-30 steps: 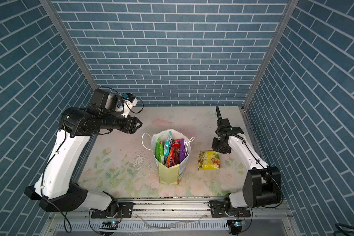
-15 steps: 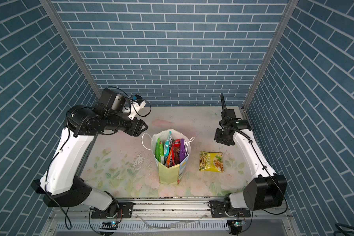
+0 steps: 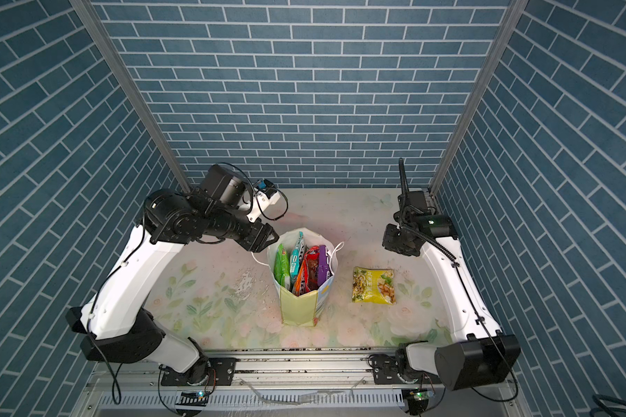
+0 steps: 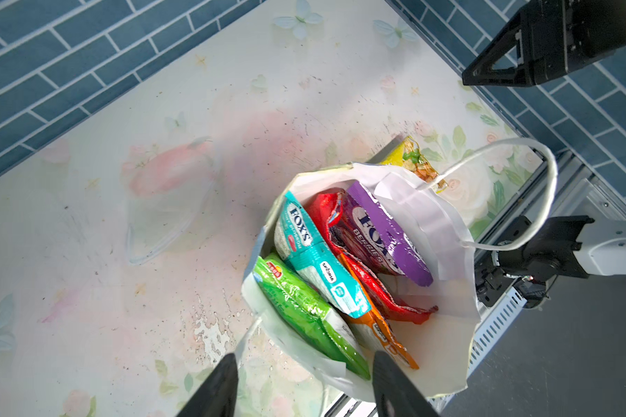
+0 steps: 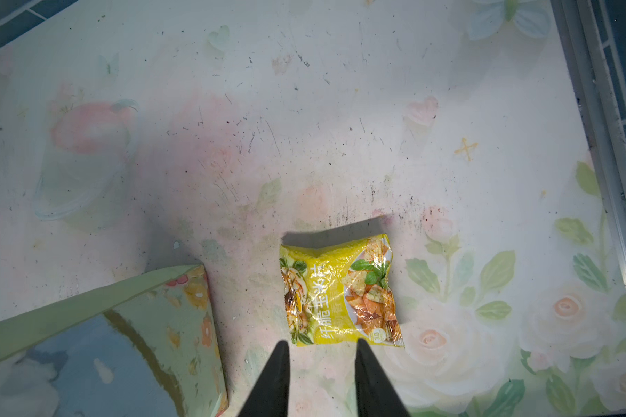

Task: Take the snacks out of the paper bag
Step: Place the snack at the middle-right of the table.

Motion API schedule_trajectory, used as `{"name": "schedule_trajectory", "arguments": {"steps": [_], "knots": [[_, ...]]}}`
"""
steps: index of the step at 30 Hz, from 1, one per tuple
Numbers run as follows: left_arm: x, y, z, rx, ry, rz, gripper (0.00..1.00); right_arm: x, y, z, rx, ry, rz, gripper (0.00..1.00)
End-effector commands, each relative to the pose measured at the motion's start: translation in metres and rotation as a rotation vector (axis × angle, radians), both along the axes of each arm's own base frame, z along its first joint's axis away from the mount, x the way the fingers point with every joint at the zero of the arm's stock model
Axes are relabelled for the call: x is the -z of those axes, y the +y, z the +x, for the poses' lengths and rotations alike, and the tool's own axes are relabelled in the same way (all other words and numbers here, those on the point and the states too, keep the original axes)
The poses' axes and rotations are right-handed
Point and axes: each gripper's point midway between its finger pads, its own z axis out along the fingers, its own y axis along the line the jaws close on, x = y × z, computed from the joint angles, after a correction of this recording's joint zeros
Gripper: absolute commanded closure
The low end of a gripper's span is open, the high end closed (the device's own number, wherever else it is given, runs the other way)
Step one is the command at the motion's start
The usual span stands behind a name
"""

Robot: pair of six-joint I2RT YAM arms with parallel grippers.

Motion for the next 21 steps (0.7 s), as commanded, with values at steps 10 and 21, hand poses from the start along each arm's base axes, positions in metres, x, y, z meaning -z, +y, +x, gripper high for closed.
{"name": "schedule_trajectory", "arguments": {"steps": [10,21], "knots": [[0.038,-0.065,-0.028,0.025,0.051,0.038,0.39,-0.006,0.012,-0.014,-0.04,0.03,0.072,0.67],[0.078,-0.101,-0.003,-0.065,0.082,0.07,0.4,-0.013,0.022,-0.021,-0.121,0.009,0.105,0.67]]}}
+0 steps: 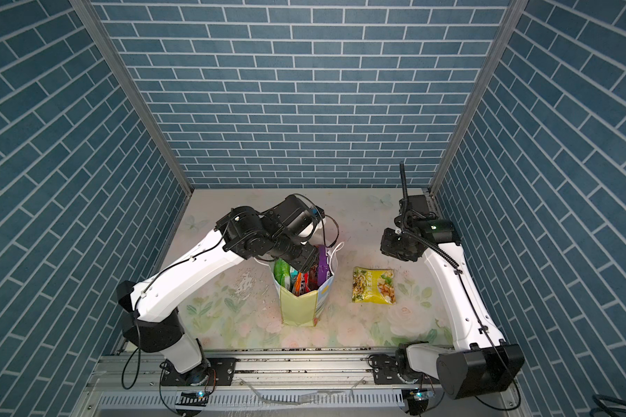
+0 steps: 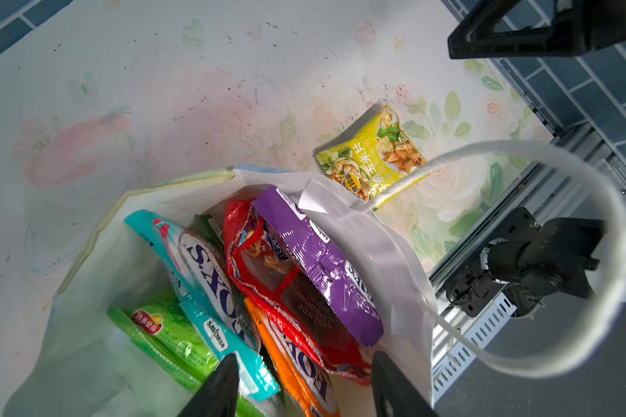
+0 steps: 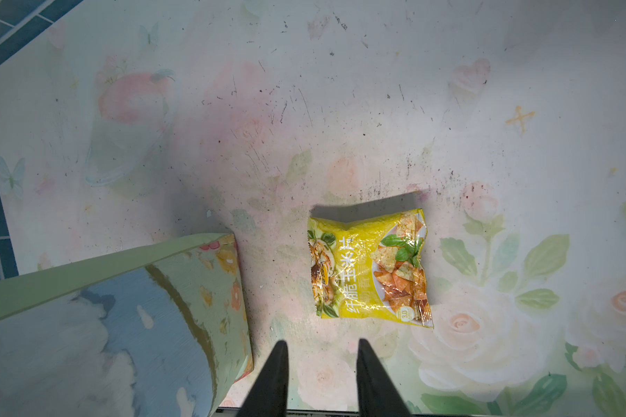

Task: Take the snacks out of the paper bag
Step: Place the snack at the middle-right of the table.

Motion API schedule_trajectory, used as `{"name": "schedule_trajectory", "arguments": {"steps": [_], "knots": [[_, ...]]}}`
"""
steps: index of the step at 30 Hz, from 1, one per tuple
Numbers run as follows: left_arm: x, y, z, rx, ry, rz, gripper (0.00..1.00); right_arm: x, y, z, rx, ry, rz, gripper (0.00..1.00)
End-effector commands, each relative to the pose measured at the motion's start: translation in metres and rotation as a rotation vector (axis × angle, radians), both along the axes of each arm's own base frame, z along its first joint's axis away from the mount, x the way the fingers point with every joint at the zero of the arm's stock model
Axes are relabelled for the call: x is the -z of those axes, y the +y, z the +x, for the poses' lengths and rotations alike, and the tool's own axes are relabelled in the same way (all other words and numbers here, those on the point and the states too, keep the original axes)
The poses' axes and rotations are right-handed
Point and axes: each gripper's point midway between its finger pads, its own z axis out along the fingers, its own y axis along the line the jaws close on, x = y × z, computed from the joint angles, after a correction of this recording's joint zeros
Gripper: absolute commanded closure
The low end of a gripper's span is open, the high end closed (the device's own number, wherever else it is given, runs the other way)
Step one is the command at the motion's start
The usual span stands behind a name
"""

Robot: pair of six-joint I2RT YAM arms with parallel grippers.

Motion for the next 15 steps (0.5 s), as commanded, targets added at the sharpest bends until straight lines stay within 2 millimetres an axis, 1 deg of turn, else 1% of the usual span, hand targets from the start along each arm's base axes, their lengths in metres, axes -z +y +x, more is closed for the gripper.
{"name": "schedule_trajectory", "arguments": {"steps": [1,3,5,6,15], "knots": [[0.01,-0.008,0.011,-0.045,-0.01,0.008,0.4,-0.012,0.004,-0.008,-0.051,-0.025,0.016,0.67],[0.015,-0.014,0.014,-0.049,0.0,0.014,0.42,-0.014,0.003,-0.011,-0.059,-0.029,0.011,0.67],[0.02,-0.02,0.016,-0.052,0.012,0.016,0.49,-0.015,0.003,-0.014,-0.064,-0.03,0.011,0.67],[0.023,-0.022,0.017,-0.055,0.018,0.021,0.5,-0.015,0.003,-0.015,-0.067,-0.031,0.01,0.67],[0.045,-0.023,0.027,-0.116,0.052,0.039,0.52,-0.016,0.004,-0.021,-0.09,-0.033,0.01,0.67]]}}
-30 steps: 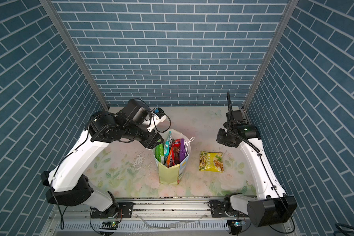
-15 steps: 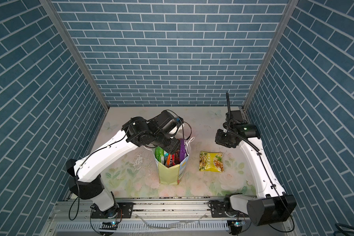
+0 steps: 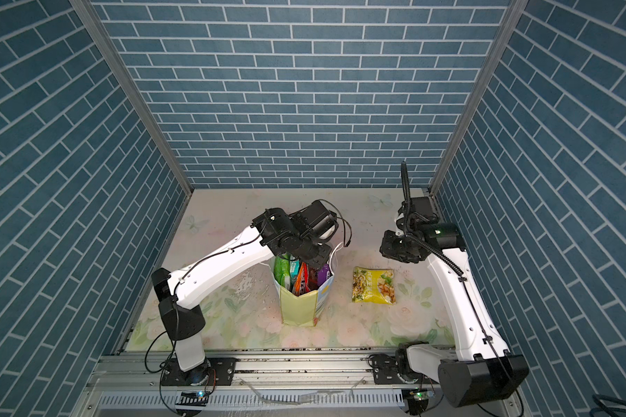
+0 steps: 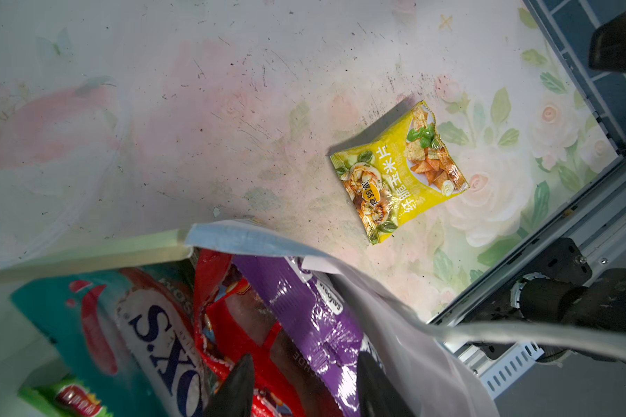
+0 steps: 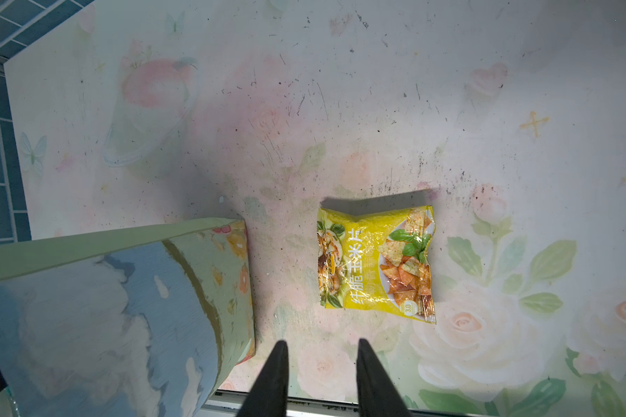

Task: Take the snacks out of the paper bag
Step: Place the snack at the middle-right of the table.

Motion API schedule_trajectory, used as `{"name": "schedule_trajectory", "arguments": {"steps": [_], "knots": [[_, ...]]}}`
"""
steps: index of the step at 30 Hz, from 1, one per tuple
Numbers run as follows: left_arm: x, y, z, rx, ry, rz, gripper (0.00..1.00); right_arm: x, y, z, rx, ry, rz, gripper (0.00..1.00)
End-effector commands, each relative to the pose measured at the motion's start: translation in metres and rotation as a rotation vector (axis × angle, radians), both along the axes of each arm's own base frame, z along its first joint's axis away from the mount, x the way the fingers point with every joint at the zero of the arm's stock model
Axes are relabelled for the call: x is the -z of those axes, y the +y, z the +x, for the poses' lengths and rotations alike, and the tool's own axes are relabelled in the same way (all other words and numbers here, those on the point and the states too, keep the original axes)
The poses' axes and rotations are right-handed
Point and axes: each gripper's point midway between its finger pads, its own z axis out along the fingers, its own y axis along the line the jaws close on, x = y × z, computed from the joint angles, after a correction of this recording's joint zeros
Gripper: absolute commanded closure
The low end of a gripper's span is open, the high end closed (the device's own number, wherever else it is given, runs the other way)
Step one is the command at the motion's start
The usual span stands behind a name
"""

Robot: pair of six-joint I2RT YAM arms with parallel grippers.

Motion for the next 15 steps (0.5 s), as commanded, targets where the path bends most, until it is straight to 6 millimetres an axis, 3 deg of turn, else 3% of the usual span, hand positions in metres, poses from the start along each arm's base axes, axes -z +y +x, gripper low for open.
{"name": "schedule_trajectory", "arguments": {"steps": [1,15], "knots": [[0.004,0.003,0.004,-0.04,0.007,-0.011,0.52,-0.007,0.0,-0.009,-0.038,-0.007,-0.004,0.67],[0.023,-0.007,0.007,-0.063,0.065,-0.05,0.6,-0.007,0.003,-0.005,-0.065,0.0,-0.007,0.67]]}}
